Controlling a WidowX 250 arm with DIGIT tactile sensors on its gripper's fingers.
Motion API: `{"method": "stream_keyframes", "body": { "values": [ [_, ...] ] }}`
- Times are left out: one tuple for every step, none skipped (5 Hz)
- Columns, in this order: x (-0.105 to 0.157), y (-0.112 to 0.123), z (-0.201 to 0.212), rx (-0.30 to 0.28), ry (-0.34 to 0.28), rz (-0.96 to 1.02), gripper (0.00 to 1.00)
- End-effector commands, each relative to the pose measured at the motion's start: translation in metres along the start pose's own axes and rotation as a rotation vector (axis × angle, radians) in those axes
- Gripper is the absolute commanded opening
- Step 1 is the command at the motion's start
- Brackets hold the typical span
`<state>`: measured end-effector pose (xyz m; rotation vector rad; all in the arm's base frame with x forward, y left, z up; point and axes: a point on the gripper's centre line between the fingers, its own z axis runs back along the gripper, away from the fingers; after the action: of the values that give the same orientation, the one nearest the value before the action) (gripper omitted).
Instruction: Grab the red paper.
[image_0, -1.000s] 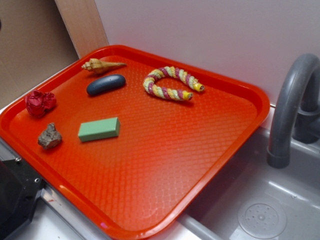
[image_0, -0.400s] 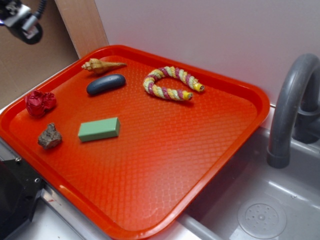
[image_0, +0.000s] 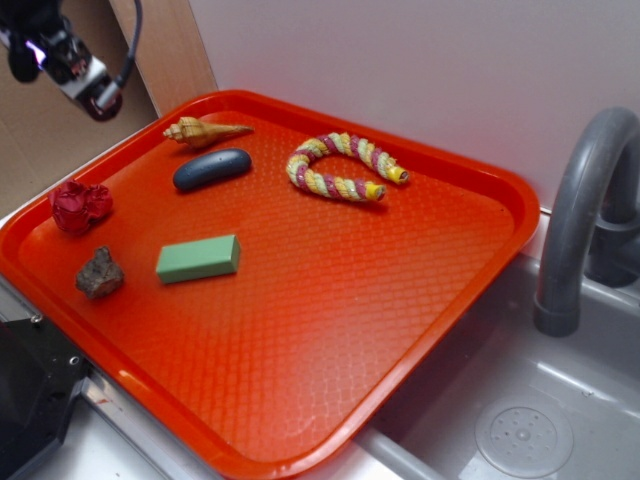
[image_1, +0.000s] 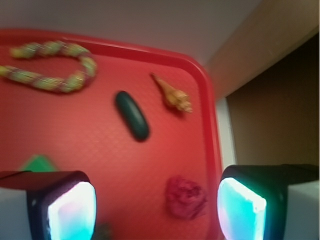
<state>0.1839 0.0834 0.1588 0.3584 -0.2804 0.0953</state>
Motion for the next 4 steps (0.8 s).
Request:
{"method": "stream_keyframes", "body": {
  "values": [
    [-0.022,0.03,-0.061,0.134,0.127,-0.107,1.0],
    [-0.032,0.031,-0.086,0.062,0.218,-0.143,1.0],
    [-0.041,0.027,-0.101,0.08,0.268,-0.157,1.0],
    [-0.055,0.022,-0.114,0.029,0.359,-0.17,1.0]
  ]
}}
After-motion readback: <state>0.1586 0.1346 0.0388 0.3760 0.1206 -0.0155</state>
